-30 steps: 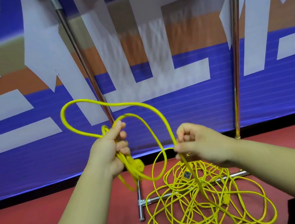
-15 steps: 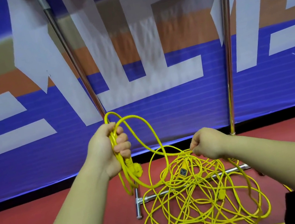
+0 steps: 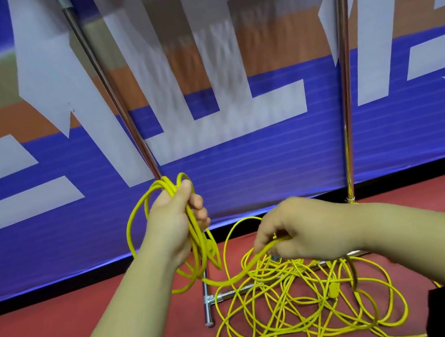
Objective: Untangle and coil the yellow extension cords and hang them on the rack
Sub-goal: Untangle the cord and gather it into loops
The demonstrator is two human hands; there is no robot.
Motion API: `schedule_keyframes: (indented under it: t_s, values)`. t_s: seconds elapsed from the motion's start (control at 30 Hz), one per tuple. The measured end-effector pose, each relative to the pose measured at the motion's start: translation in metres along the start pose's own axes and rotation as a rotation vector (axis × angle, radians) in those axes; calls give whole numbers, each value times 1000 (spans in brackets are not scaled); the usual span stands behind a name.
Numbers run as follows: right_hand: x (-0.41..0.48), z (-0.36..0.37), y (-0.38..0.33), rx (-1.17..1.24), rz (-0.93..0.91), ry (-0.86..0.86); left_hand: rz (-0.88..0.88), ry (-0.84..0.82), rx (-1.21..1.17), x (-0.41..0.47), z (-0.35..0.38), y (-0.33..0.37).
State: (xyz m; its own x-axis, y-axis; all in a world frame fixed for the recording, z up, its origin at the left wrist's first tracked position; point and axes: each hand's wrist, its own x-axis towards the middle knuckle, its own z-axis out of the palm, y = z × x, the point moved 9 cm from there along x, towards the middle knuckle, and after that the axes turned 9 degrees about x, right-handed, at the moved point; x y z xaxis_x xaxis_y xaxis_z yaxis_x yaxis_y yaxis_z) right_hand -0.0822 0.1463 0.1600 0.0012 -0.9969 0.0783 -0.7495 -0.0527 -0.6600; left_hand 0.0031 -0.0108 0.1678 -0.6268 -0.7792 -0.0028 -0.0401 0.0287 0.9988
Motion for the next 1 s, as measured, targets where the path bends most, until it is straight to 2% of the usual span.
schedule_keyframes:
  t_s: [0.13, 0.33, 0.4, 0.47, 0.6, 0.67, 0.8, 0.9, 1.0]
  values:
    - [-5, -37, 1, 98, -54, 301, -35, -114, 230, -11, 25, -13]
    - [-16, -69, 7, 238, -18, 567, -50, -340, 347, -32, 68, -22]
    - [-16, -71, 19, 364, 47, 571, -69, -395, 305, -37, 74, -19]
    - [-15, -65, 33, 569, 111, 494, -96, -393, 199, -36, 75, -12]
    - [-20, -39, 50, 849, 233, 246, -103, -262, -70, -19, 53, 5]
    - [-24, -34, 58, 899, 272, 226, -112, -217, -151, -13, 39, 10]
    - [-26, -57, 65, 822, 227, 412, -149, -182, -95, -8, 23, 4]
    - [-29, -81, 56, 428, 146, 535, -209, -210, -53, -11, 26, -6]
    - [-25, -85, 41, 141, 94, 526, -258, -286, 16, -18, 37, -14]
